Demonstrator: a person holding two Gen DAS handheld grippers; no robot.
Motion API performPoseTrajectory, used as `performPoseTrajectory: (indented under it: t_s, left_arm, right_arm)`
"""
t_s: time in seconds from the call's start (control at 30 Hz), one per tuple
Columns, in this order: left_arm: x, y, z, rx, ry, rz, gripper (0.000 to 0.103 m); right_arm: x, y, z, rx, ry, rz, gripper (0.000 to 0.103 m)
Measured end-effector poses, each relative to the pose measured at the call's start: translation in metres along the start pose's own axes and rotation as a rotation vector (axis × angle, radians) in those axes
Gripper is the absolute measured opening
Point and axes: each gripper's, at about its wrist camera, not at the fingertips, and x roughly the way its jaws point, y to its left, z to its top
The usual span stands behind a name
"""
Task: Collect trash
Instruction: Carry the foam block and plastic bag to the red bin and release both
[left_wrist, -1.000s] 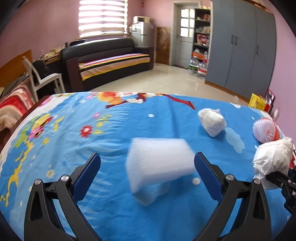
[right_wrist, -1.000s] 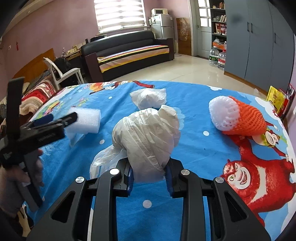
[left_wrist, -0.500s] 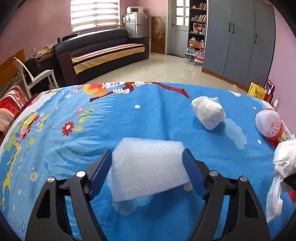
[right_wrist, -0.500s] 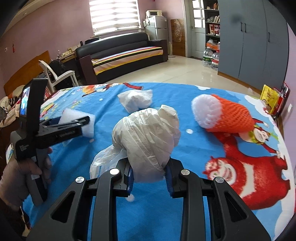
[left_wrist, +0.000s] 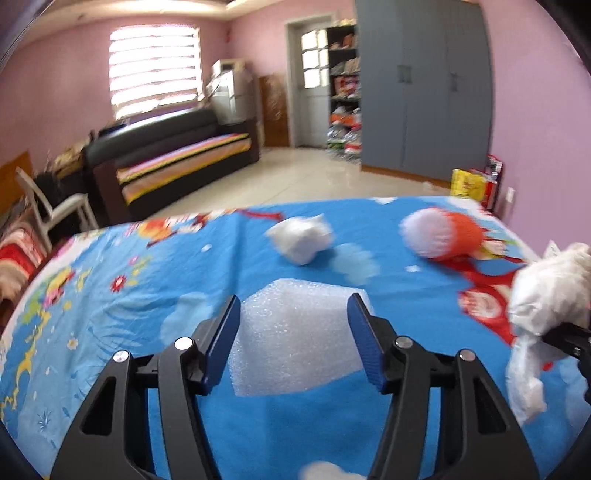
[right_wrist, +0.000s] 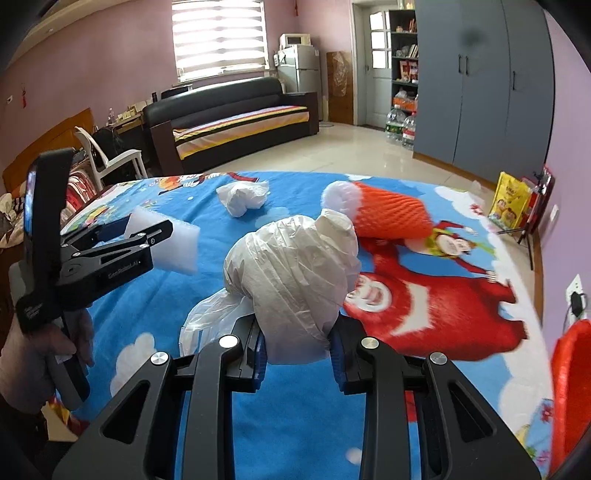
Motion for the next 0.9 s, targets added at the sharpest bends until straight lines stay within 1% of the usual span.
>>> performPoseTrajectory:
  t_s: [0.13, 0.33, 0.43, 0.53, 0.6, 0.67, 0.77, 0.9]
  left_arm:
    - [-0.034, -0.038, -0.002, 0.077, -0.053, -0.03, 0.058]
    - [-0.067, -0.073, -0.012, 0.104, -0.093, -0.086, 0.058]
    - [-0.076, -0.087, -0.015, 0.096, -0.098, -0.14, 0.058]
    - [-0.082, -0.102, -0.015, 0.122, -0.116, -0.16, 0.058]
    - [-0.088, -0.108, -0.011, 0.111, -0.126, -0.176, 0.058]
    - [-0.09, -0.111, -0.007, 0.113, -0.138, -0.175, 0.058]
    - [-0.09, -0.116, -0.005, 0.106, -0.131, -0.196, 0.058]
    - [-0.093, -0.127, -0.006, 0.123, -0.134, -0.22, 0.058]
  right_arm:
    - [-0.023, -0.017, -0.012, -0.028, -0.02, -0.04, 0.029]
    - [-0.046, -0.055, -0.025, -0.002, -0.037, -0.09, 0.029]
    - [-0.051, -0.07, -0.028, 0.023, -0.041, -0.1, 0.029]
    - [-0.06, -0.078, -0.03, 0.033, -0.055, -0.1, 0.029]
    - [-0.067, -0.077, -0.031, 0.032, -0.071, -0.099, 0.029]
    - [-0.074, -0.076, -0.032, 0.019, -0.085, -0.113, 0.029]
    - [-0.079, -0.078, -0.035, 0.001, -0.094, -0.139, 0.029]
    - [-0.085, -0.085, -0.039, 0.014, -0.096, -0.147, 0.029]
